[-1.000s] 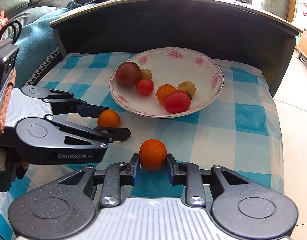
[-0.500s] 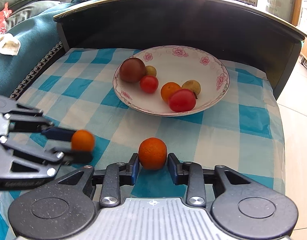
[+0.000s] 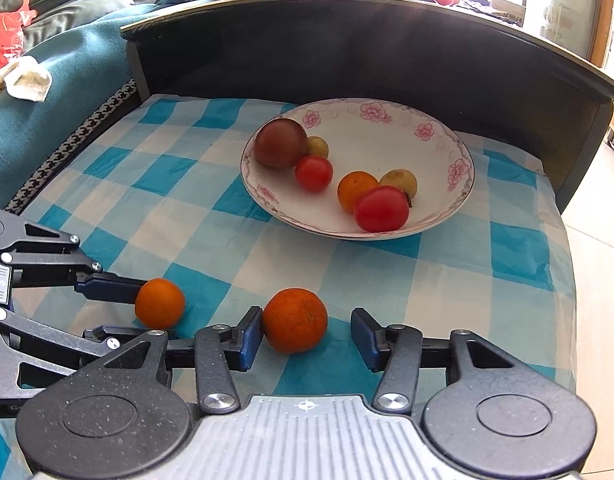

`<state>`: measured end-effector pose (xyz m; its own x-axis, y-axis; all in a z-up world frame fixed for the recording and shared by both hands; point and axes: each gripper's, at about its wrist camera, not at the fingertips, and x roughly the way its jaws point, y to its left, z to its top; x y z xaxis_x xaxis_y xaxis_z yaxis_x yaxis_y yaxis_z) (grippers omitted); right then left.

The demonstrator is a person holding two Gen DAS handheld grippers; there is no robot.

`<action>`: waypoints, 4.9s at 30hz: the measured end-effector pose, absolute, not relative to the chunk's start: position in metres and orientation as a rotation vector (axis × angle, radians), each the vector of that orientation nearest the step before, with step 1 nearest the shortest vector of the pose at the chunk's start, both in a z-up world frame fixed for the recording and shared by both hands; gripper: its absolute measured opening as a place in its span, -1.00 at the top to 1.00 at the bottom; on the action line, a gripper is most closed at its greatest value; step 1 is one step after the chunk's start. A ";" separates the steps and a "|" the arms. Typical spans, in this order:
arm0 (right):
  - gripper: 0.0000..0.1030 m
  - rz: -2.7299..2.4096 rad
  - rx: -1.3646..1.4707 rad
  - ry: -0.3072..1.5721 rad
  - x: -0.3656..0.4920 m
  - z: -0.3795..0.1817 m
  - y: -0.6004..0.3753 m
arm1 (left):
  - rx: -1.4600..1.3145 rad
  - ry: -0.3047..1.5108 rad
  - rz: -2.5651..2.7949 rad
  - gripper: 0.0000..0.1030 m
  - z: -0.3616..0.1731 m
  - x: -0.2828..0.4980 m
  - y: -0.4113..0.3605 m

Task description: Organize fruits

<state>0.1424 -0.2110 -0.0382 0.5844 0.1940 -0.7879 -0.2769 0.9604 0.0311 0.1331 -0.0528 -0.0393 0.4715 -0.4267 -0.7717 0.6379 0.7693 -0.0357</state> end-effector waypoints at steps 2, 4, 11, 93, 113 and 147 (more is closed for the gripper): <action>0.14 0.279 -0.095 0.904 0.143 -0.038 -0.211 | 0.274 0.860 -0.656 0.18 -0.040 0.135 -0.052; 0.15 0.283 -0.103 0.905 0.142 -0.038 -0.210 | 0.265 0.868 -0.652 0.17 -0.041 0.135 -0.051; 0.22 0.288 -0.111 0.908 0.142 -0.038 -0.208 | 0.275 0.864 -0.643 0.14 -0.042 0.134 -0.054; 0.42 0.112 -0.117 0.736 0.217 -0.008 -0.232 | 0.268 0.679 -0.628 0.25 -0.016 0.227 -0.113; 0.31 0.086 -0.101 0.691 0.204 0.015 -0.236 | 0.212 0.689 -0.582 0.15 0.007 0.211 -0.093; 0.24 0.018 -0.057 0.700 0.123 0.039 -0.226 | 0.120 0.641 -0.377 -1.00 0.038 0.141 -0.055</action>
